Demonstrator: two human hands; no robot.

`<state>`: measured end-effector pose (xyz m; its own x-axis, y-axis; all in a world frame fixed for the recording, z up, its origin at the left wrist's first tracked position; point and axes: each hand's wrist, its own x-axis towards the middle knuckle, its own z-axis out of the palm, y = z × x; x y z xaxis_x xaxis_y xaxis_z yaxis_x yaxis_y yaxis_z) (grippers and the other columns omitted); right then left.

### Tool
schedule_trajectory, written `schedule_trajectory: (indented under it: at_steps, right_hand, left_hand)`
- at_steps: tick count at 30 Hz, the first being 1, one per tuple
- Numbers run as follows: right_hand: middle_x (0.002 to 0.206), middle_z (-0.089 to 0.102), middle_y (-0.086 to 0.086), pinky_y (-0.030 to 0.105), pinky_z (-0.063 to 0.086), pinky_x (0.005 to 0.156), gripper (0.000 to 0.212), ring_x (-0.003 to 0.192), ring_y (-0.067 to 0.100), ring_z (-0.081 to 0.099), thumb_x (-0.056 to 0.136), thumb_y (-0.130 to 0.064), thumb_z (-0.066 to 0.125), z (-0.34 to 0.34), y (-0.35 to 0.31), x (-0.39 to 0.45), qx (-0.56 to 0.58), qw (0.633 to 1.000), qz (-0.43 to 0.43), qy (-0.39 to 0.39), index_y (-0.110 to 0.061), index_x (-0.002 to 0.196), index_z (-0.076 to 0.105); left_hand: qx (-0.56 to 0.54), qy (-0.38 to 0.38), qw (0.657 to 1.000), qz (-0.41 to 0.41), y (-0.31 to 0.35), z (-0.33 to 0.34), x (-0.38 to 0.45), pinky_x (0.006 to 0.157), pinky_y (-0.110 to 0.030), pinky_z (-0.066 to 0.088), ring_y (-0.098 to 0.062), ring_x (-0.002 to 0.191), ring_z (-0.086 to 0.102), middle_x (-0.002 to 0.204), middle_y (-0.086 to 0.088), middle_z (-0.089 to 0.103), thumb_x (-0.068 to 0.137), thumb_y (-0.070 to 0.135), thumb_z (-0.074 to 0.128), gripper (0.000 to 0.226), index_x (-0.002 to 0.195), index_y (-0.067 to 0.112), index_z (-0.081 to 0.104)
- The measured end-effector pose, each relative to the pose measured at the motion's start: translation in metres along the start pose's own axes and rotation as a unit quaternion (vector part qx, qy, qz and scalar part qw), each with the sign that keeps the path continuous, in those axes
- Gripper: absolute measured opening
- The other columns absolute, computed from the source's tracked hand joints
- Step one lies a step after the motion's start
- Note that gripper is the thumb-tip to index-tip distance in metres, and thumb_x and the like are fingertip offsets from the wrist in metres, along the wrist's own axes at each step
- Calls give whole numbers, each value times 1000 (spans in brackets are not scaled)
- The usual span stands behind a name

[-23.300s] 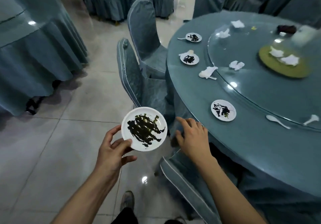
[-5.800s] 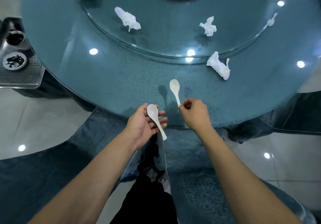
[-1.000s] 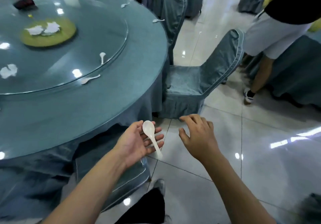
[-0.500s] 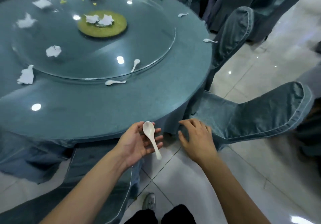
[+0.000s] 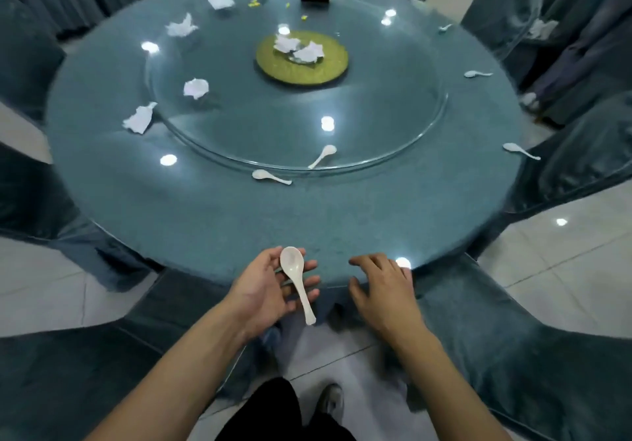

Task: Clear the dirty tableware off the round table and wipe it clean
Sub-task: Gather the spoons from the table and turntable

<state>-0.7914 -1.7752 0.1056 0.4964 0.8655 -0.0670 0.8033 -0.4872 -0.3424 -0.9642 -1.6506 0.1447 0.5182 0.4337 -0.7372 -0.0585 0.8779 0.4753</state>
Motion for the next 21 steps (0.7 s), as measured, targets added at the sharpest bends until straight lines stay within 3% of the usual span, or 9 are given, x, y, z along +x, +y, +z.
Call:
schedule_trajectory:
  at_steps: [5, 8, 11, 16, 21]
  right_hand:
    - [122, 62, -4, 39, 36, 97, 30, 114, 23, 57, 95, -37, 55, 9, -5, 64, -14, 994, -87, -59, -29, 123, 61]
    - [122, 61, -2, 40, 37, 96, 32, 114, 25, 57, 95, -37, 54, 16, -16, 106, -33, 986, -135, -89, -28, 125, 60]
    - [125, 61, 0, 40, 37, 97, 34, 115, 27, 56, 96, -37, 52, 26, -29, 150, -51, 980, -160, -110, -27, 128, 59]
    - [133, 58, 1, 40, 37, 100, 39, 119, 27, 54, 97, -36, 47, 53, -58, 217, -100, 964, -183, -164, -26, 134, 55]
    - [152, 39, 4, 43, 36, 104, 50, 128, 31, 48, 93, -34, 51, 86, -85, 271, -142, 940, -215, -223, -27, 143, 46]
  left_hand:
    - [-72, 51, 996, 18, 6, -2, 17, 91, -52, 53, -39, 104, 64, 131, -24, 64, 101, 31, 43, 41, 124, 4, 64]
    - [-104, 80, 991, 34, 22, -7, 31, 87, -49, 55, -37, 102, 64, 131, -23, 64, 101, 30, 42, 41, 125, 5, 63]
    - [-121, 95, 987, 48, 42, -13, 49, 82, -47, 58, -37, 99, 65, 130, -24, 64, 101, 31, 42, 42, 125, 5, 64]
    - [-142, 105, 983, 59, 75, -29, 76, 89, -48, 56, -35, 98, 68, 127, -22, 67, 100, 31, 44, 38, 120, 7, 66]
    - [-139, 131, 981, 38, 96, -43, 103, 85, -45, 57, -36, 99, 67, 128, -21, 67, 100, 33, 43, 42, 125, 7, 65]
